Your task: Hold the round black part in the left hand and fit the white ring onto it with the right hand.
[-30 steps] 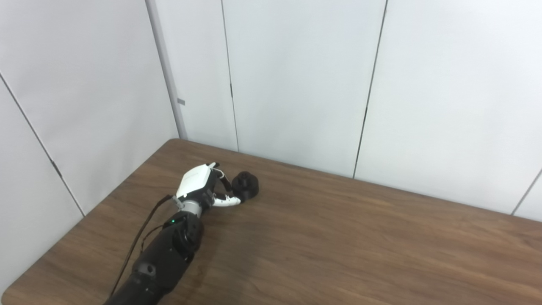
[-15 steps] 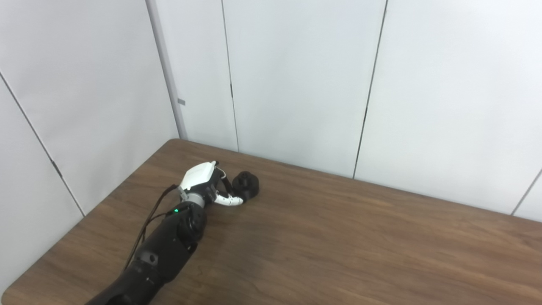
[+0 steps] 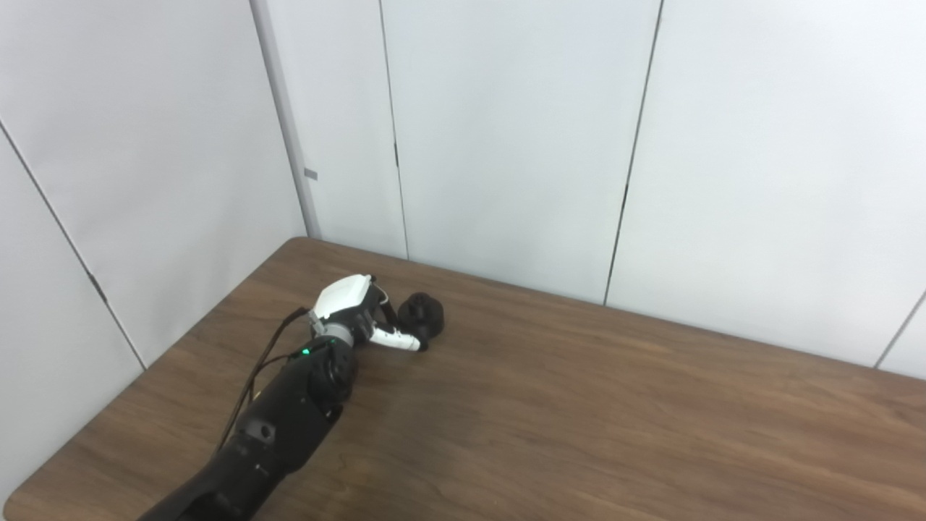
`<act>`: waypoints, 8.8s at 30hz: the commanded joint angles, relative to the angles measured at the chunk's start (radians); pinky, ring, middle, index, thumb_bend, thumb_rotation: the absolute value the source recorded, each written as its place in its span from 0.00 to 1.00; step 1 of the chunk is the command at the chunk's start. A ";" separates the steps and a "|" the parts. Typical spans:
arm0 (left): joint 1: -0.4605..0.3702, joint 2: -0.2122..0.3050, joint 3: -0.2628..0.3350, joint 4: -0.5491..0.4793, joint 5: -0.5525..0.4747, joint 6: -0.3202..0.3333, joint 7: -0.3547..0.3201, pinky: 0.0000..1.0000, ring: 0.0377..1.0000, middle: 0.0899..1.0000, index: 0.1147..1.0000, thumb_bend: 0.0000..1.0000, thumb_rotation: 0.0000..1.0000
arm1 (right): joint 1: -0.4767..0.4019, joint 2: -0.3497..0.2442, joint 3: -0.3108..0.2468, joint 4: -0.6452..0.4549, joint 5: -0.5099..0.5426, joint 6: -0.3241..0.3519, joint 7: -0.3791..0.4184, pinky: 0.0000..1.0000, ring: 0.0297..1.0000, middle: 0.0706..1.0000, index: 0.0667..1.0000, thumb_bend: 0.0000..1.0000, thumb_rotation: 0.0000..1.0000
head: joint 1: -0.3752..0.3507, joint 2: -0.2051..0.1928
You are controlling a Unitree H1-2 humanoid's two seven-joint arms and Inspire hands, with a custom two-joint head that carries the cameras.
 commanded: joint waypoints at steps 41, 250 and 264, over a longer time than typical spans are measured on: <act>-0.002 -0.155 0.228 0.078 0.070 -0.275 0.129 1.00 1.00 1.00 0.95 1.00 0.43 | 0.008 -0.033 -0.021 -0.012 0.023 -0.012 0.013 0.88 0.96 1.00 0.93 0.57 0.50 | -0.005 -0.019; 0.379 -0.132 -0.041 -0.631 -0.045 -0.489 -0.249 1.00 0.93 0.81 0.41 0.52 0.04 | -0.889 -0.299 0.548 0.564 -0.884 0.375 0.064 0.89 1.00 1.00 0.76 0.89 0.33 | -0.768 0.088; 0.377 -0.128 -0.039 -0.627 -0.050 -0.502 -0.249 1.00 0.93 0.81 0.41 0.52 0.04 | -0.957 -0.346 0.560 0.587 -0.795 0.379 0.262 0.84 1.00 0.99 0.68 0.90 0.19 | -0.770 0.109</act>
